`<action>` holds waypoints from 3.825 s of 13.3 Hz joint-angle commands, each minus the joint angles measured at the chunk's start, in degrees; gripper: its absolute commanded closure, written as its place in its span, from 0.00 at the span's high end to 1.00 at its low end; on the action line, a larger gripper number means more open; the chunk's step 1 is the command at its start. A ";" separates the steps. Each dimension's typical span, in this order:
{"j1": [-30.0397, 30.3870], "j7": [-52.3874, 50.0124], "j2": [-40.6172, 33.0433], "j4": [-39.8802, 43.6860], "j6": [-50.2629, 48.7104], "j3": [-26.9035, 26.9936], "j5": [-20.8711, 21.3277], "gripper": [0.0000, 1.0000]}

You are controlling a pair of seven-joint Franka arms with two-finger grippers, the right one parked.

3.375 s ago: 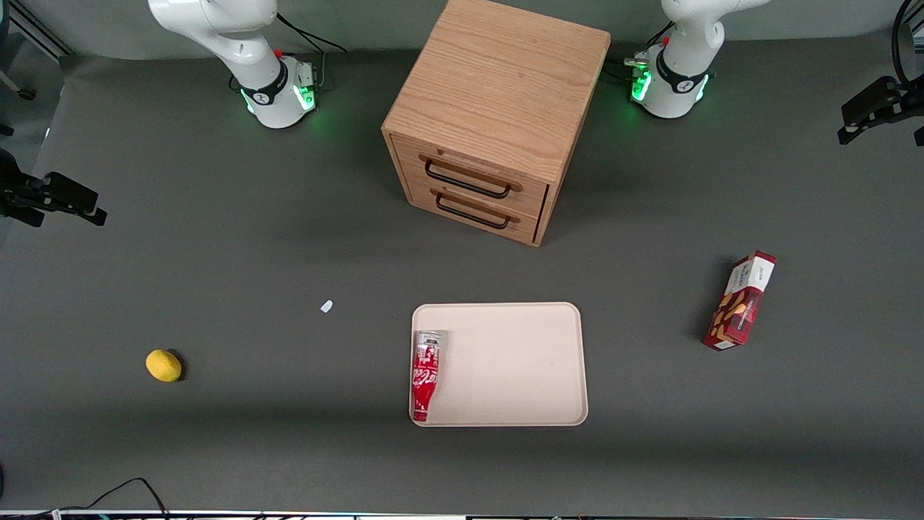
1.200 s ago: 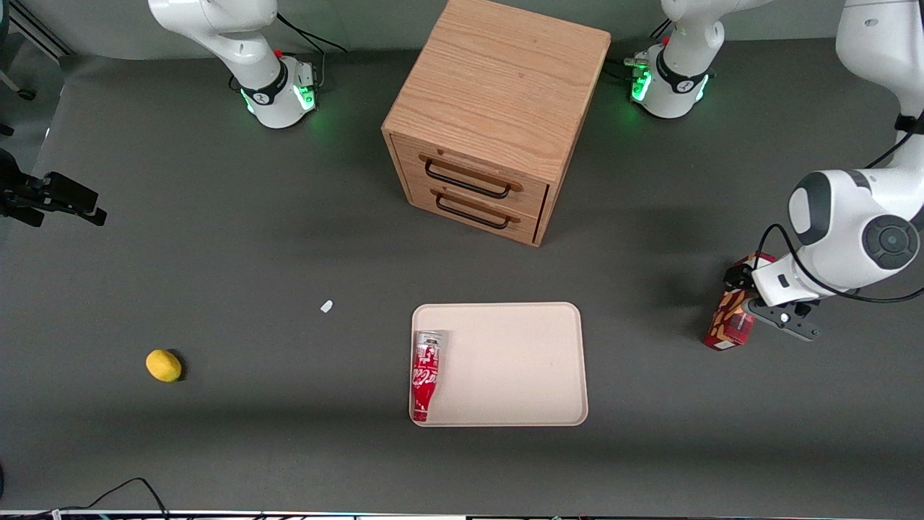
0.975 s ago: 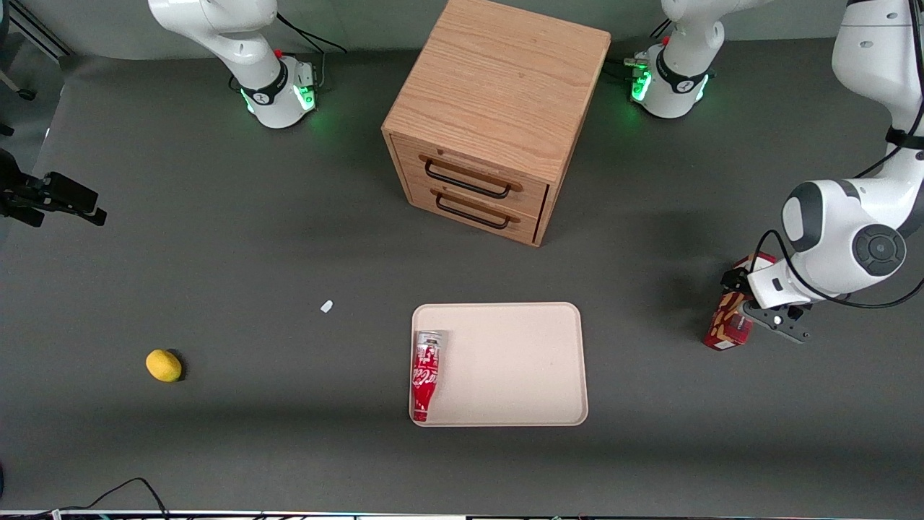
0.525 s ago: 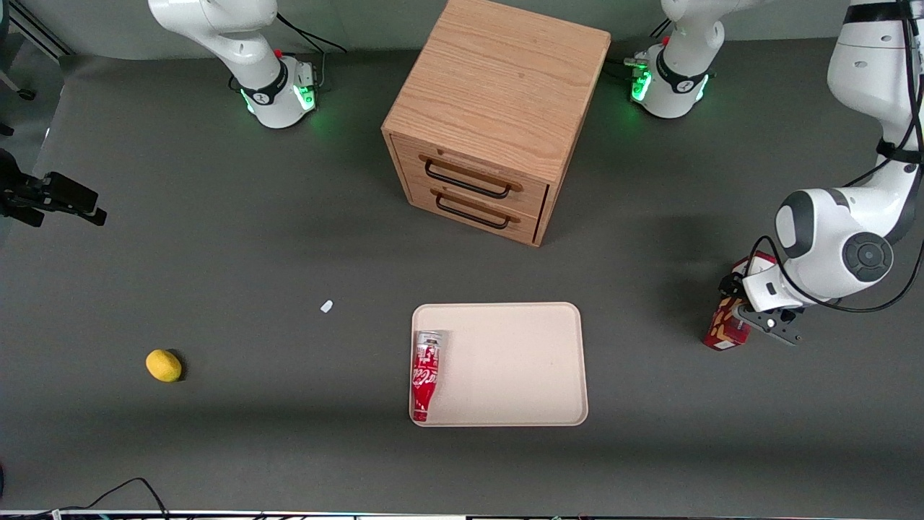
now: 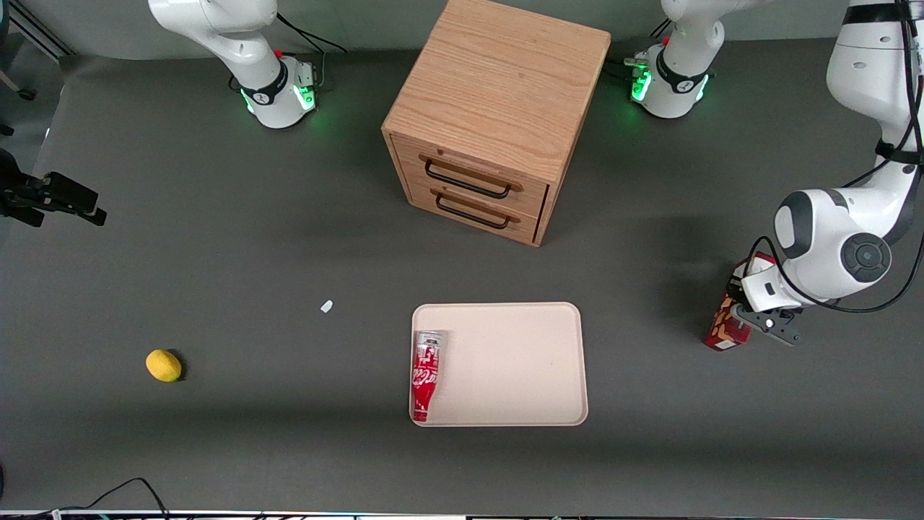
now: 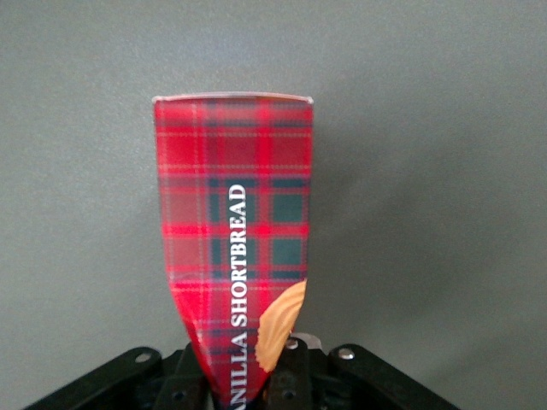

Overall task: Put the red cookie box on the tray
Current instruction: 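Close the left gripper around the end of the cookie box, then lift the cookie box upright and carry it toward the white tray, then lower the held box onto the tray beside its rim and release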

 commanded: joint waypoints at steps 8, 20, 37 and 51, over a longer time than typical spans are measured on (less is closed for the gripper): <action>-0.86 -4.62 -7.73 14.38 -25.33 -0.46 -3.03 0.00; -8.05 -42.73 -2.22 48.58 -52.80 -14.08 -5.32 0.00; -25.03 -61.31 27.07 48.78 -17.38 -9.51 5.40 0.00; -25.47 -62.02 27.51 46.32 -12.19 -8.28 6.28 1.00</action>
